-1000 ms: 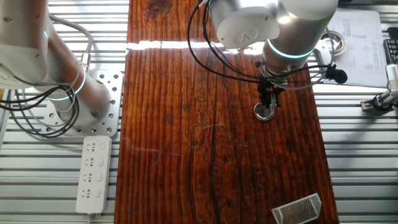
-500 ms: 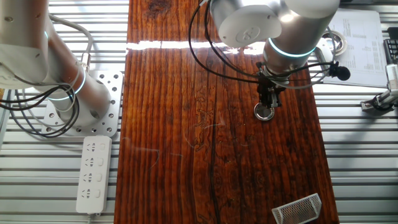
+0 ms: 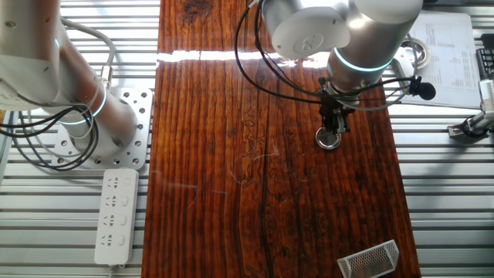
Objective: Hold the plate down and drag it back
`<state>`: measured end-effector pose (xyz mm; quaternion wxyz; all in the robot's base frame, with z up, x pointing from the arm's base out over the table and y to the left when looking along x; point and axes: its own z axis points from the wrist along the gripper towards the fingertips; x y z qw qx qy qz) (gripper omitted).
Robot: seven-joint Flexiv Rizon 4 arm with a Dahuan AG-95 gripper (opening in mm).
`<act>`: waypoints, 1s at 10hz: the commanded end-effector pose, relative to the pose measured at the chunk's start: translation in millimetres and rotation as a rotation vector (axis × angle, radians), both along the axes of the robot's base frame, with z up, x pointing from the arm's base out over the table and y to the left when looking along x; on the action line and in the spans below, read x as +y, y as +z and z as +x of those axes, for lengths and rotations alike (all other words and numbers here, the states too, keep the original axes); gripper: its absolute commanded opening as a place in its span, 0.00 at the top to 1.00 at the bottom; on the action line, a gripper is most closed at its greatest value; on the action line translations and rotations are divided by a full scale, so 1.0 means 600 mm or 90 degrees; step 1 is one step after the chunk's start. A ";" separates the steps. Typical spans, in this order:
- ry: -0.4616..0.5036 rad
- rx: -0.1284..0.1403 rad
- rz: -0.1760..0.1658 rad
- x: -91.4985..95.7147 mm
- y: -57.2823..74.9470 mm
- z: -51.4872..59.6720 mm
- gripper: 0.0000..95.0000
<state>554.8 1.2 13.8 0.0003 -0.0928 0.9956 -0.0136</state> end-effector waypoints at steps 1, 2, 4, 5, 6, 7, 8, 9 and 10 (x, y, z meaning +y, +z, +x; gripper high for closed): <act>0.007 -0.002 0.002 -0.001 -0.001 0.001 1.00; 0.008 -0.001 0.005 -0.001 -0.001 0.001 1.00; 0.007 -0.002 0.009 0.001 -0.002 0.000 1.00; 0.007 -0.002 0.010 0.001 -0.002 0.000 1.00; 0.008 -0.002 0.010 0.001 -0.002 0.000 1.00; 0.009 -0.002 0.010 0.001 -0.002 0.000 1.00; 0.010 -0.003 0.009 0.001 -0.002 0.000 1.00; 0.011 -0.003 0.010 0.001 -0.002 0.000 1.00; 0.012 -0.004 0.011 0.002 -0.002 0.000 1.00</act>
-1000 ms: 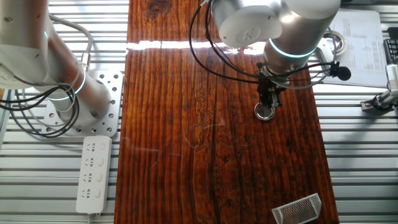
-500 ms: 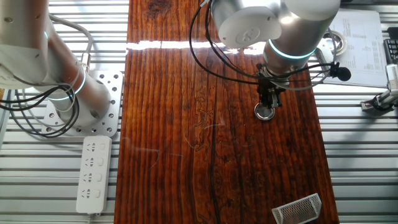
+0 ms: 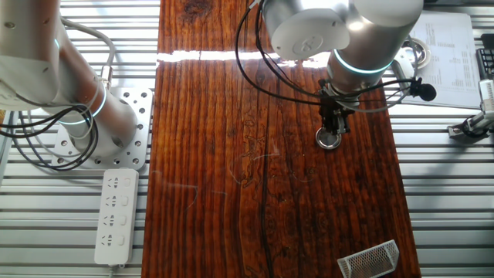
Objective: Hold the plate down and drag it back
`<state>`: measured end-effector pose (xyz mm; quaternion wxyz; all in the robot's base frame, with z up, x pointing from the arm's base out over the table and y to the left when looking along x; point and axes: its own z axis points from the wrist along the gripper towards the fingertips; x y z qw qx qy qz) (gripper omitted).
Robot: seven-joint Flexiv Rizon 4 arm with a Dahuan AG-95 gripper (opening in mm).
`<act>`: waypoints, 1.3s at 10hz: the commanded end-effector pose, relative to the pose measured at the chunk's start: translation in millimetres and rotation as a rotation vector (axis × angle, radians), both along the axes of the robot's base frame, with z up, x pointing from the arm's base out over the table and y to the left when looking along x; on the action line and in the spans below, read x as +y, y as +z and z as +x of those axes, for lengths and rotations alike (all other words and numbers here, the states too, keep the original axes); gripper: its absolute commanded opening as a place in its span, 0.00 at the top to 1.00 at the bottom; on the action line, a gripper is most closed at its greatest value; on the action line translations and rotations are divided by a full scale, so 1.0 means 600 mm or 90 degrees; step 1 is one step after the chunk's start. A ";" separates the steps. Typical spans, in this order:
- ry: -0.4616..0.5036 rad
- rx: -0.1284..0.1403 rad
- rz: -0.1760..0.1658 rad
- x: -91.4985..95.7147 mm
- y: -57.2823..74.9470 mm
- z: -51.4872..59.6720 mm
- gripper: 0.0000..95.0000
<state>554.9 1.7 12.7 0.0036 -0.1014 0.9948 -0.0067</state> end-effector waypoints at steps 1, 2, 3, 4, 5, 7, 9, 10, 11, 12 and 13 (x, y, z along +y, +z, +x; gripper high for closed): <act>0.001 0.000 0.002 0.003 0.000 0.000 1.00; 0.002 0.000 0.002 0.004 0.000 0.000 1.00; 0.005 -0.001 0.003 0.007 -0.001 -0.001 1.00; 0.004 -0.001 0.003 0.009 -0.001 -0.001 1.00; 0.002 -0.001 0.003 0.015 -0.003 -0.002 1.00; 0.001 0.000 0.002 0.023 -0.003 -0.003 1.00; 0.006 0.001 -0.001 0.024 0.000 -0.003 1.00; 0.003 0.000 0.003 0.026 -0.001 -0.003 1.00; 0.001 0.000 0.004 0.030 -0.002 -0.003 1.00; 0.000 -0.001 0.001 0.033 -0.003 -0.004 1.00; 0.000 -0.001 0.001 0.034 -0.003 -0.004 1.00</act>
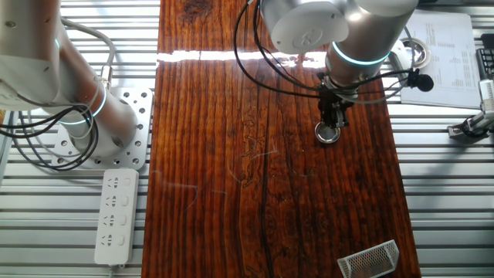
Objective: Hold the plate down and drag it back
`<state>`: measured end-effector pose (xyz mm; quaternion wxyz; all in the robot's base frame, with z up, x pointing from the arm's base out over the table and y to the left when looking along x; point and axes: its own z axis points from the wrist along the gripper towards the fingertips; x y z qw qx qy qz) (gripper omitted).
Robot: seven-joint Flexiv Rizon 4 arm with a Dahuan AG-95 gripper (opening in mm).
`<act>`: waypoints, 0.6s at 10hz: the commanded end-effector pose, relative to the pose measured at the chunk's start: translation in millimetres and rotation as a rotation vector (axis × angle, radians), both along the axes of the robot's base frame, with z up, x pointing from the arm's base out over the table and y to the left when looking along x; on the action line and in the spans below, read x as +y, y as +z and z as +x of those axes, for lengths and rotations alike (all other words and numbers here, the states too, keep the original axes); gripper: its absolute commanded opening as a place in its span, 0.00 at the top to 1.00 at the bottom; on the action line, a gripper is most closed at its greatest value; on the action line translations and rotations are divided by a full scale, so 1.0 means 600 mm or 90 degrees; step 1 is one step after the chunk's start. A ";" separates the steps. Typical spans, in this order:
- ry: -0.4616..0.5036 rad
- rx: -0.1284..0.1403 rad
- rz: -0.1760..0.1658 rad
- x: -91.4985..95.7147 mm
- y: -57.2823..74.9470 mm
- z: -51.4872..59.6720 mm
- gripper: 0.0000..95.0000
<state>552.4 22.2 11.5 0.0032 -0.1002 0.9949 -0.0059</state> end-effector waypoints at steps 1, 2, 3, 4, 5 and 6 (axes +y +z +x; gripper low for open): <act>0.001 -0.002 0.000 0.001 -0.001 0.000 1.00; 0.001 0.000 -0.001 0.003 0.000 0.000 1.00; 0.002 0.000 -0.002 0.004 0.000 -0.001 1.00; 0.000 -0.001 -0.001 0.006 0.000 -0.001 1.00; -0.001 -0.001 -0.001 0.008 -0.001 -0.001 1.00; -0.003 -0.001 -0.003 0.011 -0.002 -0.002 1.00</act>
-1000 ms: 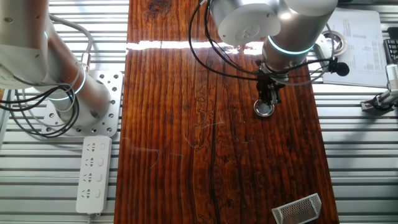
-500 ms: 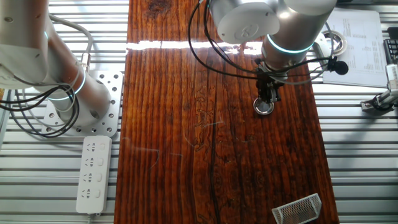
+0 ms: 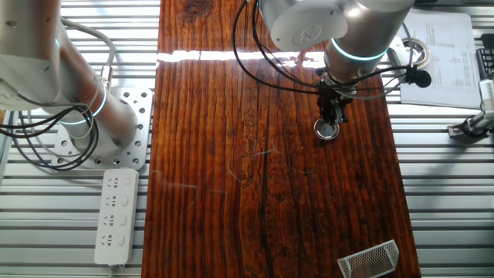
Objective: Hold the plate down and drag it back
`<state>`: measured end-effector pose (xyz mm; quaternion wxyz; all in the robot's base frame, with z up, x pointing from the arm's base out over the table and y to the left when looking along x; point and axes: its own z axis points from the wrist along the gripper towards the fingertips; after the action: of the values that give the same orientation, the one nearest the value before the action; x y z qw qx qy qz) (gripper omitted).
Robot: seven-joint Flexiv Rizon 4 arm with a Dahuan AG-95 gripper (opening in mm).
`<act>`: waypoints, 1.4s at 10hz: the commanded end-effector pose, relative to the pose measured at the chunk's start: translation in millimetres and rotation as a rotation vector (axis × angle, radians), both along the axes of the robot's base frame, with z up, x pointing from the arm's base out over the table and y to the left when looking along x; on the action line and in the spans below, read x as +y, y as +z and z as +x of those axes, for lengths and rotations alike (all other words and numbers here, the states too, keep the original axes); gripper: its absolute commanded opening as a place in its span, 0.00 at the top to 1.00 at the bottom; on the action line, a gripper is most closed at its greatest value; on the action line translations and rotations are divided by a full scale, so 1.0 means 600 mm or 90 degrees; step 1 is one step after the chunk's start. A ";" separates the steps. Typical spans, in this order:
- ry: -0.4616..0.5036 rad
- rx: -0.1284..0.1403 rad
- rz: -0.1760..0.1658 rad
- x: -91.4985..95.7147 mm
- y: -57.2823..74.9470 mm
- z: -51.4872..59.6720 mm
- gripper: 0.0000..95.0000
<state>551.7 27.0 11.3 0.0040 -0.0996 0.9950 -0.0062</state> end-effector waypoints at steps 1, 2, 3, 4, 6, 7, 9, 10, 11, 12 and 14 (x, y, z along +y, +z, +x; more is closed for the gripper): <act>0.000 0.000 -0.007 0.004 -0.001 -0.001 1.00; 0.002 0.000 -0.009 0.004 -0.001 -0.001 1.00; 0.002 0.000 -0.008 0.004 0.000 -0.001 1.00; 0.002 0.000 -0.008 0.004 0.001 -0.001 1.00; 0.000 0.000 -0.002 0.005 0.002 -0.001 1.00; -0.001 -0.001 0.000 0.007 0.001 -0.001 1.00; -0.001 -0.002 -0.001 0.010 0.000 -0.002 1.00; -0.001 -0.002 -0.002 0.011 0.001 -0.002 1.00; -0.001 -0.002 -0.002 0.011 0.002 -0.002 1.00; -0.001 -0.002 -0.002 0.012 0.003 -0.002 1.00; -0.007 -0.002 0.003 0.016 0.002 -0.003 1.00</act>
<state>548.8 39.0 12.2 0.0059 -0.0939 0.9956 -0.0027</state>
